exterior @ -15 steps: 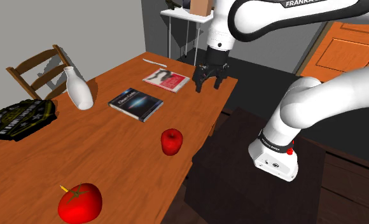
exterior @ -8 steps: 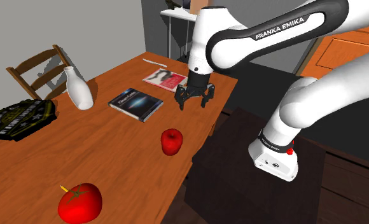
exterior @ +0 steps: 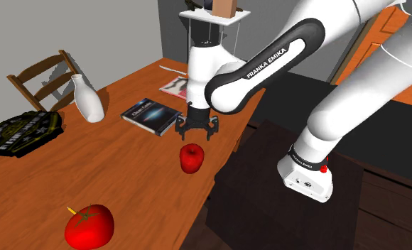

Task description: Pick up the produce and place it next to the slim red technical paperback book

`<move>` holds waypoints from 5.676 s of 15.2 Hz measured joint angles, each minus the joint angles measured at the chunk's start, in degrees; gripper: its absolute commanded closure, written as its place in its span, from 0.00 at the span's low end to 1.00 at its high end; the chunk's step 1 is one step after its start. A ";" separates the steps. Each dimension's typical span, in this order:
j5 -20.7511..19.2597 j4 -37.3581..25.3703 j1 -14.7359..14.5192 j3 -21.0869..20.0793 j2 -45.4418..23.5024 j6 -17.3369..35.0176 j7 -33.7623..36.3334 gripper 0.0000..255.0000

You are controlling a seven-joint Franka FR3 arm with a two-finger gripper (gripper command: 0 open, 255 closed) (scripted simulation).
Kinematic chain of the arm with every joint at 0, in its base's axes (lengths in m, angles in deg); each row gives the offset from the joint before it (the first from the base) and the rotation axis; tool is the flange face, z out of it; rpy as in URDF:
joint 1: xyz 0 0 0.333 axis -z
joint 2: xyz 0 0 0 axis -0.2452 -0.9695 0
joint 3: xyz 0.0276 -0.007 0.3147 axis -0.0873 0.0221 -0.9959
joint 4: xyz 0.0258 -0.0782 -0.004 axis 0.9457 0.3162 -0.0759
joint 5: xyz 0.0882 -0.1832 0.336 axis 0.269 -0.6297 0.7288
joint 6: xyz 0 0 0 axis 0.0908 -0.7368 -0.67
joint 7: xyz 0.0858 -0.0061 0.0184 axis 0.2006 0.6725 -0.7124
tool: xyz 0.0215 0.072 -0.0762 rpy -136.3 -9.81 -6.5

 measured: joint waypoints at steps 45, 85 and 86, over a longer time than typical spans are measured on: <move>1.65 -4.79 -0.77 1.60 5.49 -9.47 1.36 1.00; -20.57 -36.89 10.51 12.42 -22.29 -19.48 -5.56 1.00; -21.50 -38.79 10.80 12.99 -24.03 -19.94 -6.10 1.00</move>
